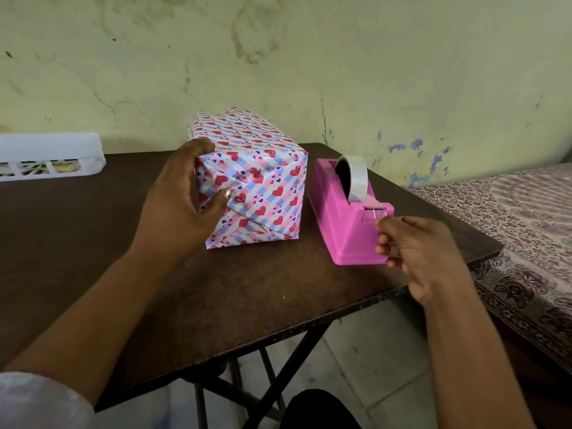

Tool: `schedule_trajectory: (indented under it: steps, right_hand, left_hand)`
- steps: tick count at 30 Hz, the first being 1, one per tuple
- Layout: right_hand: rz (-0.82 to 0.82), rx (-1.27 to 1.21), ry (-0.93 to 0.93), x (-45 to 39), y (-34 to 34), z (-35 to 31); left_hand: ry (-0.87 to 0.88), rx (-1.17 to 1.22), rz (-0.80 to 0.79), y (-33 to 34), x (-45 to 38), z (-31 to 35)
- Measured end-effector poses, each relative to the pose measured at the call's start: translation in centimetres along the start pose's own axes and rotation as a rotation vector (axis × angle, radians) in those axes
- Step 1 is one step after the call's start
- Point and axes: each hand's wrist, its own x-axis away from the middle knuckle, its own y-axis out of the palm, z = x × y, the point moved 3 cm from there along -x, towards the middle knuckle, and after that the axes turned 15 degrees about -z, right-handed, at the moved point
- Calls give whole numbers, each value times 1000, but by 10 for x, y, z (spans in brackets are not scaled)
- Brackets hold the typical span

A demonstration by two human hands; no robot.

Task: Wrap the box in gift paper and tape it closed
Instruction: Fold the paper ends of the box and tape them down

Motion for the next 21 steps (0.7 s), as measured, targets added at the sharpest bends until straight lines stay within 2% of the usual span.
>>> schedule_trajectory:
  steps: [4,8,13,15,17,21]
  right_hand:
    - [133,359,-113,3,8,-1]
    - [221,497,-207,8,17,-4]
    - [236,941,-51,16,-4,-3]
    - [267,936,-124,26,-16,-5]
    - [260,777,-292,37,-18,-15]
    - [5,437,-526,48,14,-28]
  left_hand:
    - [-7,-5,-2,0,1,1]
    - [-25,7,-10,1,2,5]
    - [-17,10,-10,0,3,5]
    - [-21,11,-7,0,2,4]
    - [-22,10,-7,2,1,3]
    - [-18,6,-20,3,0,2]
